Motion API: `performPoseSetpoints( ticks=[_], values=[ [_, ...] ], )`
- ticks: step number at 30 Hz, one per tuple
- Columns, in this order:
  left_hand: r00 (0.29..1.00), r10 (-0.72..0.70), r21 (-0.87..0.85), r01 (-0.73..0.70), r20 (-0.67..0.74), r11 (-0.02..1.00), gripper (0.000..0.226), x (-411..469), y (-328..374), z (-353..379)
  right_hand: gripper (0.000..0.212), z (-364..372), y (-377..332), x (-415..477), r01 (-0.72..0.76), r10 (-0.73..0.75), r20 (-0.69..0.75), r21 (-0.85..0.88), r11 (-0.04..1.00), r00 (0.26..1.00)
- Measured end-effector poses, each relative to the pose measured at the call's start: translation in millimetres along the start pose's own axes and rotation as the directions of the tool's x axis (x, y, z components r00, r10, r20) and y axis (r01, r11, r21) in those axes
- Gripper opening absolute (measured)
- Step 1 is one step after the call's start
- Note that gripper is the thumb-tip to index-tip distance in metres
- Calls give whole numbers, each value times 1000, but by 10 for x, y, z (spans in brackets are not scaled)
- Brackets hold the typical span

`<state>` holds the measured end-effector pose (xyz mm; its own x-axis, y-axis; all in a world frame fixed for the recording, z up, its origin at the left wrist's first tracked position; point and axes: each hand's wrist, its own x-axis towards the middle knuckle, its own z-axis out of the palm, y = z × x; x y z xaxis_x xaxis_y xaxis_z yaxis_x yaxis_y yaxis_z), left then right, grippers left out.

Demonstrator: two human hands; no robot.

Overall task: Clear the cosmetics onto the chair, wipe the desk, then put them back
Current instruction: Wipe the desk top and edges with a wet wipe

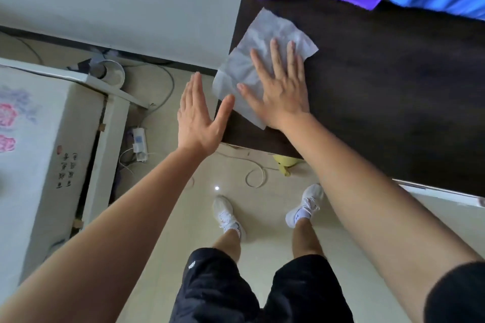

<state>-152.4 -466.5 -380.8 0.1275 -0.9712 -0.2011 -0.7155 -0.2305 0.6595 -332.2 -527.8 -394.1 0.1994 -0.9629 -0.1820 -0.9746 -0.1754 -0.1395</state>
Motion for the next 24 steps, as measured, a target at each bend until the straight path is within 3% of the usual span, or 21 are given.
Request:
performPoseSetpoints(
  ticks=[5, 10, 17, 20, 24],
  values=[
    [982, 77, 265, -122, 174, 956, 113, -98, -260, -51, 82, 144, 208, -855, 30, -30, -25, -1, 1000, 999],
    [983, 71, 259, -114, 167, 959, 114, -183, -271, -10, 83, 131, 283, -798, -15, 15, 10, -24, 1000, 1000],
    [992, 24, 254, -54, 121, 966, 117, -213, -381, -64, 84, -78, -228, 426, -54, 54, 36, 3, 999, 998],
    [994, 11, 245, -38, 110, 969, 118, -197, -398, -73, 82, -93, -394, 522, -6, 6, 37, -1, 1000, 999],
    [986, 21, 262, -63, 163, 963, 113, -187, -407, -53, 80, -29, -124, 10, 150, -148, 58, -25, 988, 987]
  ],
)
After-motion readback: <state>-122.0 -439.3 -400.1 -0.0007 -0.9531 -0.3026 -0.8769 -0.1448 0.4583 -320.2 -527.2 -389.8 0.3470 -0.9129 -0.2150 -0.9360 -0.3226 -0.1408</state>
